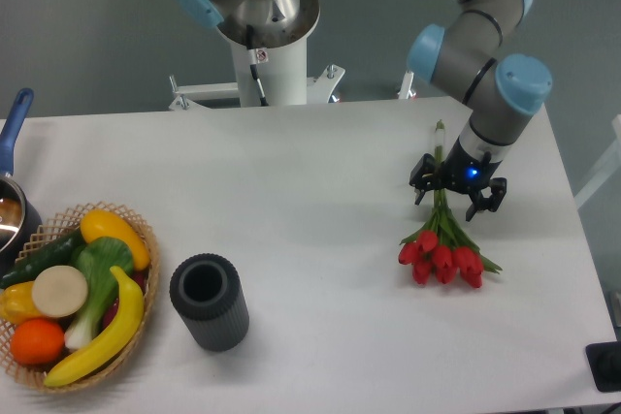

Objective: Pick up the flowers from the table
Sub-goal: 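Close the gripper around the green tulip stems above the string tie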

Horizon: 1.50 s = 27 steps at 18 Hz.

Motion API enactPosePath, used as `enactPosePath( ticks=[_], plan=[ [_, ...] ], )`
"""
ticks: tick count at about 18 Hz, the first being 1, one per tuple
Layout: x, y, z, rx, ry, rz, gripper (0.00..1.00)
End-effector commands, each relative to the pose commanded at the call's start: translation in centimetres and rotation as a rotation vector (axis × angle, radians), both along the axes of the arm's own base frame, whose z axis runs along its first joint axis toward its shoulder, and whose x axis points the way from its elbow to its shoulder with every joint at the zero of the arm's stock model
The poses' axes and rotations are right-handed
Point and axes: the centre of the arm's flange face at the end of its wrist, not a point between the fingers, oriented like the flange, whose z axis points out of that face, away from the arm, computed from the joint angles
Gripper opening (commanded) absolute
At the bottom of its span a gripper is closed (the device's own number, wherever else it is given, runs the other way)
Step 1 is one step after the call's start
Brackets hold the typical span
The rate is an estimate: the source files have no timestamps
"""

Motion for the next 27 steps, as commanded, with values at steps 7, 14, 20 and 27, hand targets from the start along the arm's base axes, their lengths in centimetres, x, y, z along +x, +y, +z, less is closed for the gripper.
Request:
enactPosePath(
  ticks=[7, 14, 20, 27],
  plan=[
    [0.1, 0.1, -1.0, -0.008, -0.020, 0.013, 1.00],
    [0.0, 0.2, -1.1, -0.007, -0.021, 0.012, 0.98],
    [-0.1, 0.0, -1.0, -0.005, -0.020, 0.015, 0.58],
    [-0.1, -0.1, -0.5, 0.000, -0.014, 0.018, 0.39]
  ],
)
